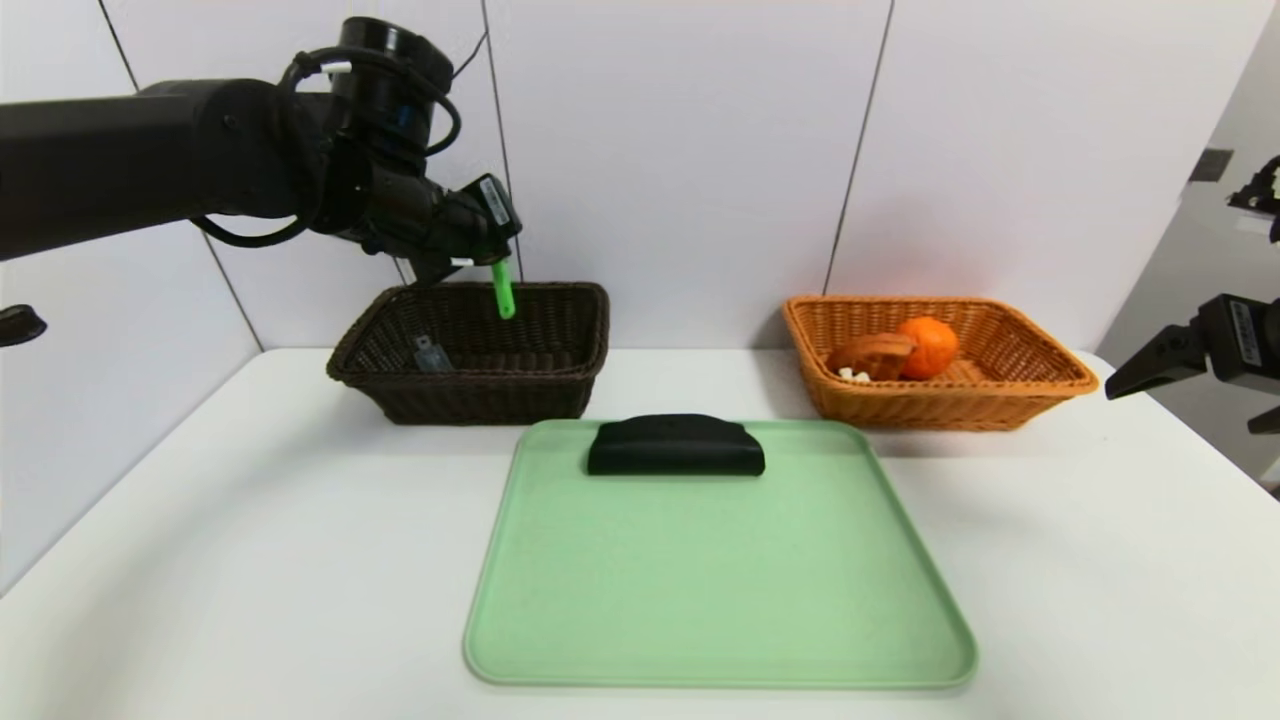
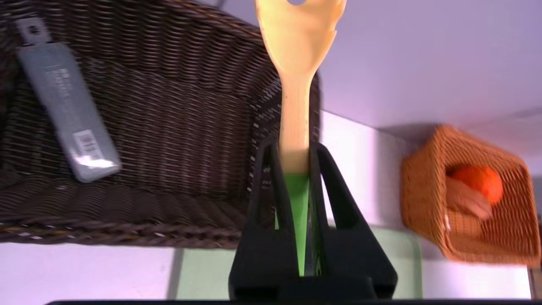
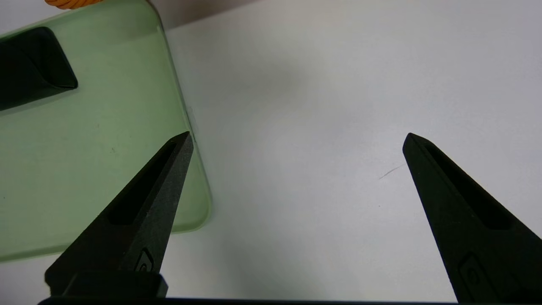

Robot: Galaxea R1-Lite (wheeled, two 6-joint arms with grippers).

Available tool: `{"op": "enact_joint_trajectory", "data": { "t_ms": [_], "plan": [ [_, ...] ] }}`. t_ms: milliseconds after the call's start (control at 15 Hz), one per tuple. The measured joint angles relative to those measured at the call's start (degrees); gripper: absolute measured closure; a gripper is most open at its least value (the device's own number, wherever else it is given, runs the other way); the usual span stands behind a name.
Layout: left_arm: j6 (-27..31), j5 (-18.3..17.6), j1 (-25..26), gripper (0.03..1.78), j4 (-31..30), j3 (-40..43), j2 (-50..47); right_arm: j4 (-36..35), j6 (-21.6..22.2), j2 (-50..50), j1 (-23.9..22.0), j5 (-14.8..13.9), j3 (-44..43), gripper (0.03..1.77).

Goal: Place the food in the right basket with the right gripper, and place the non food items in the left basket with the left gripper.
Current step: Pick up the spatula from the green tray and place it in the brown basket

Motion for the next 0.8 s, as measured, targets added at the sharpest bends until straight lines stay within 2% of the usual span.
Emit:
{"op": "enact_joint_trajectory", "data": {
  "t_ms": [267, 800],
  "plan": [
    [-4.02, -0.01, 4.52, 1.66, -0.2, 0.02, 4.33, 0.04, -0.02, 0.18, -0.02, -0.01, 0.09, 0.09],
    [-4.29, -0.04, 8.33, 1.66, -2.91, -0.05, 11.8, 0.06, -0.13, 0.61, -0.02, -0.01, 0.11, 0.09]
  ]
}}
